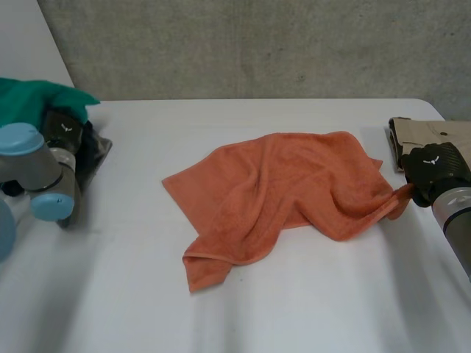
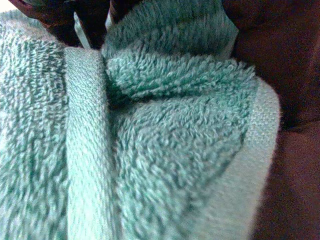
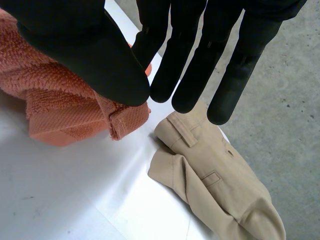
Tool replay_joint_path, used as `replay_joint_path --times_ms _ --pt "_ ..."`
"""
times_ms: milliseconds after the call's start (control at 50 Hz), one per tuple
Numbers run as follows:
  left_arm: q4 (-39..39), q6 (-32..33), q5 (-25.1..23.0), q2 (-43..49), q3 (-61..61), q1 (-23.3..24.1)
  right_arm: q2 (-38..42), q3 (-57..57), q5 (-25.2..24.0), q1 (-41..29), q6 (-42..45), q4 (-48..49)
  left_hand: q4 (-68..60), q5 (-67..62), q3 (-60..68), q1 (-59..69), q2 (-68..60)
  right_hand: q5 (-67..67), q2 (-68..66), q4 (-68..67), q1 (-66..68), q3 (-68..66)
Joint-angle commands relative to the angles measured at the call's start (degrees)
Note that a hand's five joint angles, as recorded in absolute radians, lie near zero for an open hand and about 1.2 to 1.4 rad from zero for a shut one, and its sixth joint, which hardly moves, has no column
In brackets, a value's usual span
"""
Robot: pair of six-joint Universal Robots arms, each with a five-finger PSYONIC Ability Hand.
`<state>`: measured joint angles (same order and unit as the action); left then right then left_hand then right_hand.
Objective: Fold the laundry.
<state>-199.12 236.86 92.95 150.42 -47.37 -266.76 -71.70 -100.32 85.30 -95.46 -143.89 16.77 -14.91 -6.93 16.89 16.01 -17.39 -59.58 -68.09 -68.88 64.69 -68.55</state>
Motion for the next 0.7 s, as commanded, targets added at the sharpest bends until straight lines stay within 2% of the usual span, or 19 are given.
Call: replay_joint_path --times_ms 20,200,220,320,400,520,700 --pt "0.7 -7.1 -0.1 -13.1 -11.6 4.5 -0.7 -0.1 0.0 0.0 -0.1 -0.2 3.3 5.4 -5.3 -4.4 5.8 -10.4 -11.9 -11.1 15.3 -11.5" --pt "3.0 -18.4 -0.2 -31.4 -31.1 12.8 -1.4 -0.2 0.0 0.0 -0.1 -0.4 2.8 4.9 -4.8 -3.9 5.3 -10.4 -11.9 -11.1 15.3 -11.5" --pt "4.5 -21.4 -0.6 -34.7 -35.1 15.4 -1.4 -0.2 0.0 0.0 -0.1 -0.4 3.2 5.2 -5.2 -4.3 5.7 -10.4 -11.9 -11.1 15.3 -11.5" --pt "8.6 -30.5 -2.2 -39.1 -43.5 21.7 -1.4 -0.3 0.0 0.1 -0.1 -0.5 3.2 5.2 -5.2 -4.3 5.7 -10.4 -11.9 -11.1 15.3 -11.5" --pt "10.2 -37.2 -2.6 -39.0 -47.2 25.1 -1.8 -0.4 -0.1 0.3 0.0 -0.5 2.3 4.4 -4.3 -3.4 4.8 -10.4 -11.9 -11.1 15.3 -11.5" --pt "10.5 -44.8 -2.7 -35.7 -48.7 26.3 -2.0 -0.4 -0.2 0.5 0.0 -0.5 -2.7 -0.7 0.7 1.6 -0.2 -10.4 -11.9 -11.1 15.3 -11.5" --pt "10.6 -46.0 -3.0 -31.6 -47.6 25.9 -2.0 -0.6 -0.2 0.5 0.0 -0.5 -7.9 -5.9 5.9 6.8 -5.4 -10.4 -11.9 -11.1 15.3 -11.5"
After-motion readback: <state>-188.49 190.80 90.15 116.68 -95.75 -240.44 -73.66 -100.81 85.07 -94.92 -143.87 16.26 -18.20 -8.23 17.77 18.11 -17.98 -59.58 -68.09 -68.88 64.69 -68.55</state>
